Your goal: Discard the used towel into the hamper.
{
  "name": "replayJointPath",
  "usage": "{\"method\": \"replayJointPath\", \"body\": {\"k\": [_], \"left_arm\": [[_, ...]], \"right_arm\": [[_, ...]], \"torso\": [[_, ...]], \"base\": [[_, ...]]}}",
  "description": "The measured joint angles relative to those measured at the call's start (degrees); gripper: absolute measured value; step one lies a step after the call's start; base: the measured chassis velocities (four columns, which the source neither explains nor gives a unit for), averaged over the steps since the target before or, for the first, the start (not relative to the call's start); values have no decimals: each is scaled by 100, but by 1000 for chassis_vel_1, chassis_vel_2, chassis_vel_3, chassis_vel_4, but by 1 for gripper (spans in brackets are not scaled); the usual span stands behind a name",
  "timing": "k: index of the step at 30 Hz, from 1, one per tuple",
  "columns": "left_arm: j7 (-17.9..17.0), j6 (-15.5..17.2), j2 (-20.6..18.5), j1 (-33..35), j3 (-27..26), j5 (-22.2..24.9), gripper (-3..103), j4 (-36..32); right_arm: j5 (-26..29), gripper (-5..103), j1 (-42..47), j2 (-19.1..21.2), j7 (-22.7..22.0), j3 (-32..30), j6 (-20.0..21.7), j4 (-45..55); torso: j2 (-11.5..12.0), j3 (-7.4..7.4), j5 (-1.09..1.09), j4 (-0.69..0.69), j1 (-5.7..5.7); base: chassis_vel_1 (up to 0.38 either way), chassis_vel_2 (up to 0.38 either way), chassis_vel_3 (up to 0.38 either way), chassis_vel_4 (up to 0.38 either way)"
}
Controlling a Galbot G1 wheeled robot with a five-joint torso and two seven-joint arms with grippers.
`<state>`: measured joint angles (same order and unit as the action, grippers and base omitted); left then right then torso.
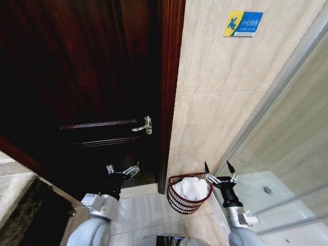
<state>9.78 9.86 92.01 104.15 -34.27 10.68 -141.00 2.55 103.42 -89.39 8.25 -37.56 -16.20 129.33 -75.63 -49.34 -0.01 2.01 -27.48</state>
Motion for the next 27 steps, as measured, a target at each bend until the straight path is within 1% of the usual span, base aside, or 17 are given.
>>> {"method": "replayJointPath", "body": {"k": [10,20,27], "left_arm": [[0,0,0,0,0,0,100,0],[0,0,0,0,0,0,100,0],[0,0,0,0,0,0,100,0]], "right_arm": [[-58,100,10,-23,5,88,95,431],[-73,100,24,-18,6,87,93,454],[-188,100,26,-15,6,79,77,404]], "torso": [[0,0,0,0,0],[0,0,0,0,0],[0,0,1,0,0]], "base": [[0,0,0,0],[0,0,0,0],[0,0,0,0]]}}
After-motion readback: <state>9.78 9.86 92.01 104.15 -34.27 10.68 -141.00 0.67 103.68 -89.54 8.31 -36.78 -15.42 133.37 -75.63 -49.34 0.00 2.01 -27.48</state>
